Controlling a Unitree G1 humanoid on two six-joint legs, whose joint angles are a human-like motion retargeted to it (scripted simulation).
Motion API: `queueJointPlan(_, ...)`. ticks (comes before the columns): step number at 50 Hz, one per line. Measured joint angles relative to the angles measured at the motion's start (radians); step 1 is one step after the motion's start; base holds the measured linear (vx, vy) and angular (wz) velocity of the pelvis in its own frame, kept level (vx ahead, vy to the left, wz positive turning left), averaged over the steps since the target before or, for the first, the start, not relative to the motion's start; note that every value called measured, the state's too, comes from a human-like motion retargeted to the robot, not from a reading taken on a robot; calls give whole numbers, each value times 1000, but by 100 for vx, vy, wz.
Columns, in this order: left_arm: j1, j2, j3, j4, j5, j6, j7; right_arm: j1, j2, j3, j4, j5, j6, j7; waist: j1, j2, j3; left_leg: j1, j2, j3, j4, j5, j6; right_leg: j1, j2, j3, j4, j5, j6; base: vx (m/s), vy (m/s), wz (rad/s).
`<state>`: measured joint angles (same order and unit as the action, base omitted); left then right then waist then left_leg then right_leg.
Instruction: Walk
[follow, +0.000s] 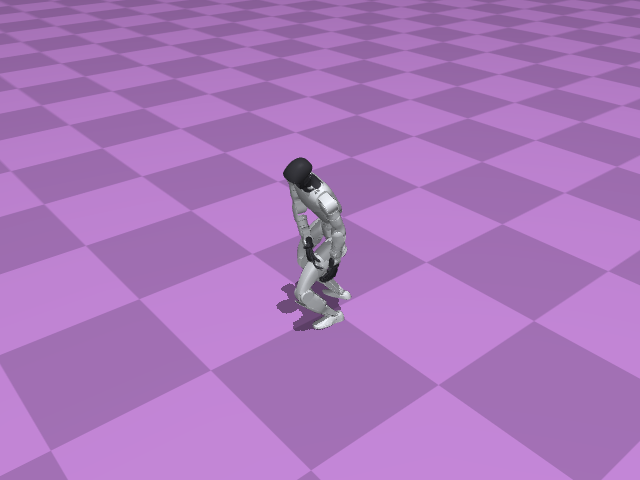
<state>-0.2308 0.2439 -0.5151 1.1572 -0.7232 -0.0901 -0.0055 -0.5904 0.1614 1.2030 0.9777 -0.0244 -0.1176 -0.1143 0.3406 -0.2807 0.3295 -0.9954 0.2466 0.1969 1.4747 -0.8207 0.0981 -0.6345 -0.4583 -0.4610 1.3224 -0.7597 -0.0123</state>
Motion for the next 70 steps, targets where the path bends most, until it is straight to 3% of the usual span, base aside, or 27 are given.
queueJointPlan(6, -16, -13, -1, 30, 43, -3, -7, 24, 10, -9, 25, 2, 18, 48, -48, 27, -38, 76, -59, -12, -103, 23, -13, -47, 14, 49, 13, 63, -13, 12, 7, 18)
queueJointPlan(20, -38, -3, 57, 104, 201, 4, -102, 53, -39, -37, -48, -2, 39, 170, -192, 140, -82, 319, -133, -84, -253, 26, -69, -179, 267, 248, -211, 109, 10, 18, -5, 6)
queueJointPlan(25, -5, -8, 91, 96, 265, -2, -122, 71, -74, -72, -67, -7, 35, 199, -195, 188, -67, 380, -170, -183, -214, 73, -141, -125, 325, 286, -214, 86, -21, 20, -11, -20)
queueJointPlan(31, 36, -34, 151, 89, 333, 3, -122, 90, -136, -160, -32, -23, 29, 186, -206, 236, -51, 356, -157, -207, -34, 228, -228, -78, 363, 314, -171, 43, -55, 21, -5, -9)
queueJointPlan(35, 64, -53, 190, 107, 359, 12, -127, 122, -198, -257, 25, -24, 27, 150, -216, 243, -60, 292, -126, -193, 71, 307, -232, -38, 364, 335, -173, 24, -44, 26, 1, 1)
queueJointPlan(40, 94, -51, 216, 128, 367, 11, -138, 195, -286, -411, 122, 9, 25, 104, -223, 231, -87, 188, -72, -166, 36, 308, -185, 43, 330, 347, -228, 24, -7, 34, 4, 13)
queueJointPlan(45, 102, -28, 233, 110, 354, -6, -144, 284, -377, -565, 227, 61, 24, 85, -217, 216, -116, 116, -67, -144, -221, 303, -158, 148, 280, 337, -332, 46, 42, 44, 7, 24)
queueJointPlan(50, 91, 0, 255, 42, 320, -31, -126, 354, -461, -684, 314, 91, 29, 100, -211, 202, -152, 102, -125, -127, -540, 348, -159, 237, 223, 311, -420, 54, 79, 48, 9, 29)
queueJointPlan(54, 90, 18, 277, -21, 284, -43, -115, 382, -511, -751, 341, 118, 38, 116, -197, 189, -163, 138, -163, -108, -625, 365, -141, 308, 189, 304, -431, 62, 102, 47, 12, 1)
queueJointPlan(61, 134, 9, 300, -12, 254, -24, -146, 389, -548, -818, 308, 188, 55, 162, -173, 159, -168, 257, -203, -56, -569, 314, -71, 407, 130, 338, -363, 225, 164, 43, 17, -27)
queueJointPlan(65, 178, -20, 311, 55, 256, 0, -184, 385, -549, -827, 271, 211, 76, 208, -197, 128, -157, 336, -266, -30, -538, 262, -9, 418, 128, 449, -250, 448, 263, 34, 20, 3)
queueJointPlan(70, 226, -46, 328, 118, 268, 22, -212, 376, -525, -818, 226, 220, 96, 261, -230, 126, -146, 406, -273, -33, -485, 183, 38, 361, 182, 494, -78, 712, 274, 29, 11, -17)
